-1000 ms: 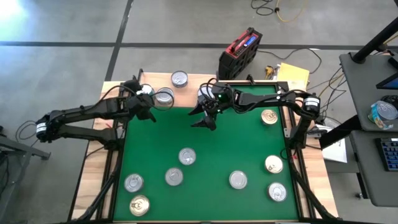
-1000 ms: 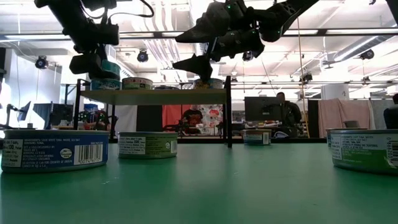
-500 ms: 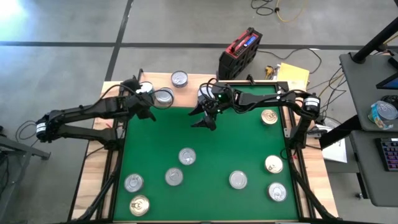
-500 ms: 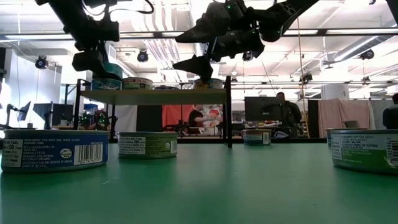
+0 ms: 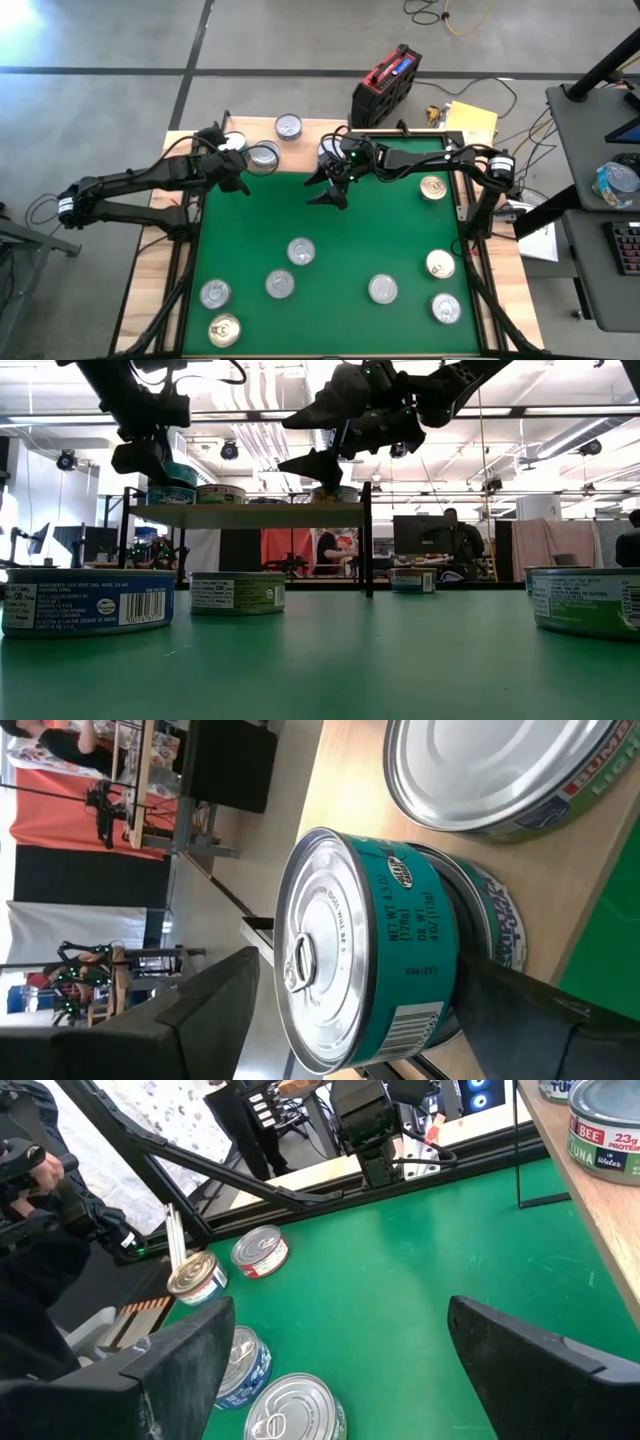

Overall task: Stack canned seafood by type on shelf
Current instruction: Stack the center light blue tuna can on top of the light blue tuna can on the shelf, then put the center green tuna can on the shelf

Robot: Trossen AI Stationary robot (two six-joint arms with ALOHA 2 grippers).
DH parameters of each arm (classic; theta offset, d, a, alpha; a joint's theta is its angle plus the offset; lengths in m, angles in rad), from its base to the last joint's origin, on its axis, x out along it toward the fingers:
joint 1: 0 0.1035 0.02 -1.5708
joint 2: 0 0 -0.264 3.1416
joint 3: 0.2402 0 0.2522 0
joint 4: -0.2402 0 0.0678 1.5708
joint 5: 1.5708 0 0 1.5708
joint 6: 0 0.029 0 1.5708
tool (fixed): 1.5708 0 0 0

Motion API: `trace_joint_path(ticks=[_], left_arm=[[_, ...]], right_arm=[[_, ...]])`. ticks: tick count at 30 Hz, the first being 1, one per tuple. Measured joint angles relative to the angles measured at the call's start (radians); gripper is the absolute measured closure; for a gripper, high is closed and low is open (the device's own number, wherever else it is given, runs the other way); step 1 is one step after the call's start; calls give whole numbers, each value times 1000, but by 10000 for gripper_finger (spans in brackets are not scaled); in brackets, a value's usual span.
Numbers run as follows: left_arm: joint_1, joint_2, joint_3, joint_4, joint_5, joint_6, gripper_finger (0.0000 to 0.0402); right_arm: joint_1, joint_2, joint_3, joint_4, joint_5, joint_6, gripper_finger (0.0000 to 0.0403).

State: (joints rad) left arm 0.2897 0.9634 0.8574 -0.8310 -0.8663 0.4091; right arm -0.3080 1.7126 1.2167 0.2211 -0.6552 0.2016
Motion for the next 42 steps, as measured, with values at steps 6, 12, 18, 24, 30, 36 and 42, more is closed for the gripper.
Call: trace_joint_path(ticks=[6,12,18,24,30,36,42], left_arm=[[-1,0,25,-8,33,-7,104],[-1,0,33,-46,47,-13,104],[-1,0,33,-64,47,-43,104],[-1,0,32,-76,47,-45,104],[-1,1,42,-121,47,-64,104],[-1,5,99,-202,47,-143,104],[-39,5,172,-262,347,-209,104]], right_arm=[[0,0,0,0,0,9,46],[0,0,0,0,0,9,46],[0,0,0,0,0,9,46],[0,0,0,0,0,24,46],[0,0,0,0,0,38,46],[0,0,0,0,0,52,46],[0,0,0,0,0,29,46]])
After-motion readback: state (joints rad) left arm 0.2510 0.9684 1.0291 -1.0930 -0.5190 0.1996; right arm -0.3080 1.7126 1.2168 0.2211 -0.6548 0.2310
